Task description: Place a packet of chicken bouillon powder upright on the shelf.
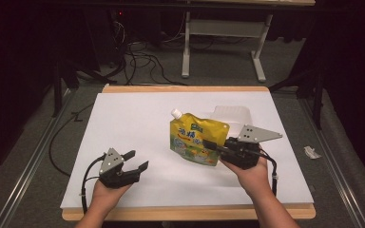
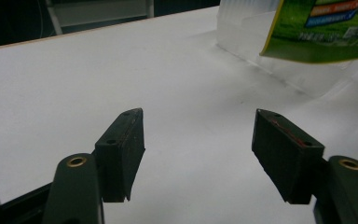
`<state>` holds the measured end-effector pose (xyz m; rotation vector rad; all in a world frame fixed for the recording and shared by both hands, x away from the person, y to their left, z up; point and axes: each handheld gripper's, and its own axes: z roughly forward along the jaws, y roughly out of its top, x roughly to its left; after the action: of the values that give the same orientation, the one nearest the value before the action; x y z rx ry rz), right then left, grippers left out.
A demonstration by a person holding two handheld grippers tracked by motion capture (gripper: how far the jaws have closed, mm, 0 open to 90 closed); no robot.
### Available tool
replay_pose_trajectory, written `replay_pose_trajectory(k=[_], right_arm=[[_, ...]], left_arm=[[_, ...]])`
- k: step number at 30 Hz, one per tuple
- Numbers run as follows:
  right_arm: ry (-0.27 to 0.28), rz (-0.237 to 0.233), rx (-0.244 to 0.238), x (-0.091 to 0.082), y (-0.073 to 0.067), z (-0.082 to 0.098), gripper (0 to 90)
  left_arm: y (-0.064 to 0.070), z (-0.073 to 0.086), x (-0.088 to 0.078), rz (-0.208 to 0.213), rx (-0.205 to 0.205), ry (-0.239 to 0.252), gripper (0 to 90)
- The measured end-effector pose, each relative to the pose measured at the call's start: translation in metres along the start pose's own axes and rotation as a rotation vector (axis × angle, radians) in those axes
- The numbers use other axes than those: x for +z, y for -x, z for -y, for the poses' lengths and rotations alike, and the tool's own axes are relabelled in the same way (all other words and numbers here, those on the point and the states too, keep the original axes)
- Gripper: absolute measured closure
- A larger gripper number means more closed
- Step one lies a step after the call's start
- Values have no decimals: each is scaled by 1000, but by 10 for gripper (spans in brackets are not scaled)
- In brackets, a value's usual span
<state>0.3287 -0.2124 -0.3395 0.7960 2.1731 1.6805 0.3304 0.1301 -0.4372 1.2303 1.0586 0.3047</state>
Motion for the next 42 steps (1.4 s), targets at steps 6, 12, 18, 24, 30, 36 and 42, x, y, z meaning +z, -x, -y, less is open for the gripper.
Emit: replay_pose_trajectory(k=[6,12,18,24,30,36,42], right_arm=[[-1,38,3,-9,15,-9,843],[-7,83,1,-23,33,-12,844],[-2,132,21,-37,54,-12,845],[1,173,32,-48,77,-9,845],[-1,194,36,-56,98,-5,846],[9,189,25,-63,117,-4,845],[15,174,26,-61,132,1,845]], left_arm=[[1,0,0,8,2,-1,349],[2,1,0,11,0,-2,350],[2,2,1,8,-2,-12,350],[0,2,1,2,-12,-8,349],[0,1,0,-7,-28,0,349],[-2,1,0,-16,-34,-3,349],[-2,1,2,-23,-55,0,349]])
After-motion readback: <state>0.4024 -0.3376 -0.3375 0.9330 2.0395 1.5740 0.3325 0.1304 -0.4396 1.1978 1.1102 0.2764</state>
